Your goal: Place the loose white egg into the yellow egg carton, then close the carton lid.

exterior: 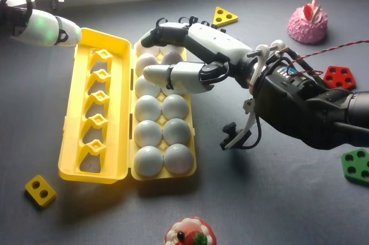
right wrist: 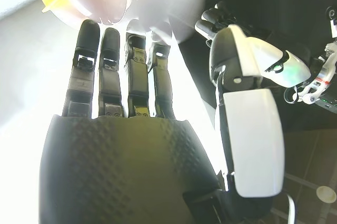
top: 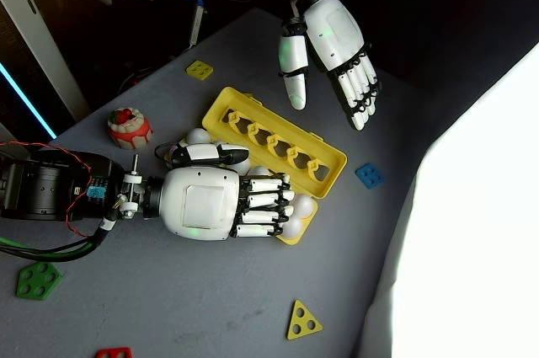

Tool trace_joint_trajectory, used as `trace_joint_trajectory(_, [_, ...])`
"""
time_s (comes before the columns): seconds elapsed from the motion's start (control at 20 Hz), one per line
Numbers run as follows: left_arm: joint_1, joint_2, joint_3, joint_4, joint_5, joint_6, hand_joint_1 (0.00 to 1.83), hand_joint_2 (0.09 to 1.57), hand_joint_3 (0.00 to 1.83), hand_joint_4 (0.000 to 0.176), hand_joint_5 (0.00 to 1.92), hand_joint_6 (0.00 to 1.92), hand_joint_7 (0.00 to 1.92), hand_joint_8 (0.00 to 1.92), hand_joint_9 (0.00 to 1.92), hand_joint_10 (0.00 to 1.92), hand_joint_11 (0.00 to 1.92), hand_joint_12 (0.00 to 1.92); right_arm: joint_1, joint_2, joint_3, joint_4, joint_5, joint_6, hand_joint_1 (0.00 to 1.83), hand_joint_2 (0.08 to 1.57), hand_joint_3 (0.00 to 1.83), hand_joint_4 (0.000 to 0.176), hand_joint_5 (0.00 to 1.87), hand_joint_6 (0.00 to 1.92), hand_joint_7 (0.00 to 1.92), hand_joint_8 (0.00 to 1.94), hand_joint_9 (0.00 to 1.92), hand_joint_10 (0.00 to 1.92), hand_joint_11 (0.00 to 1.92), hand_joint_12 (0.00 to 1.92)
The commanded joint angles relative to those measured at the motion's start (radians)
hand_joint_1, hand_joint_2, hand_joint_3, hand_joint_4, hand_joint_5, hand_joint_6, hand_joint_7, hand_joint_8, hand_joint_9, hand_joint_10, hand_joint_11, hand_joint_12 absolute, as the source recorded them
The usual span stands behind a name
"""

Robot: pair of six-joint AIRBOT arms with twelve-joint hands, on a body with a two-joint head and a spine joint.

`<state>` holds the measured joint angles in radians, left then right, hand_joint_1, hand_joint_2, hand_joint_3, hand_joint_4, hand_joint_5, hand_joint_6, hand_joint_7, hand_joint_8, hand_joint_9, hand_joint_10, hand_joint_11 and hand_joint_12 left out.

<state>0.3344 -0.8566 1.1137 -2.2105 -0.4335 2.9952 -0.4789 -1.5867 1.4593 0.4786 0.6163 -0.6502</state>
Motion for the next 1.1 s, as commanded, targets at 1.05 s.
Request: trace_joint_trajectory(1.05, [0.026, 0.000, 0.045, -0.140, 0.044, -0.144, 0.00, 1.34, 0.00, 0.014, 0.07, 0.00, 0.11, 0.00, 0.09, 0.00, 0.00, 0.36, 0.039, 0.441, -0.315, -0.196, -0.034, 0.002, 0.49, 1.11, 0.00, 0.000, 0.15, 0.05, 0.17, 0.00, 0.04, 0.23, 0.00, 0.56])
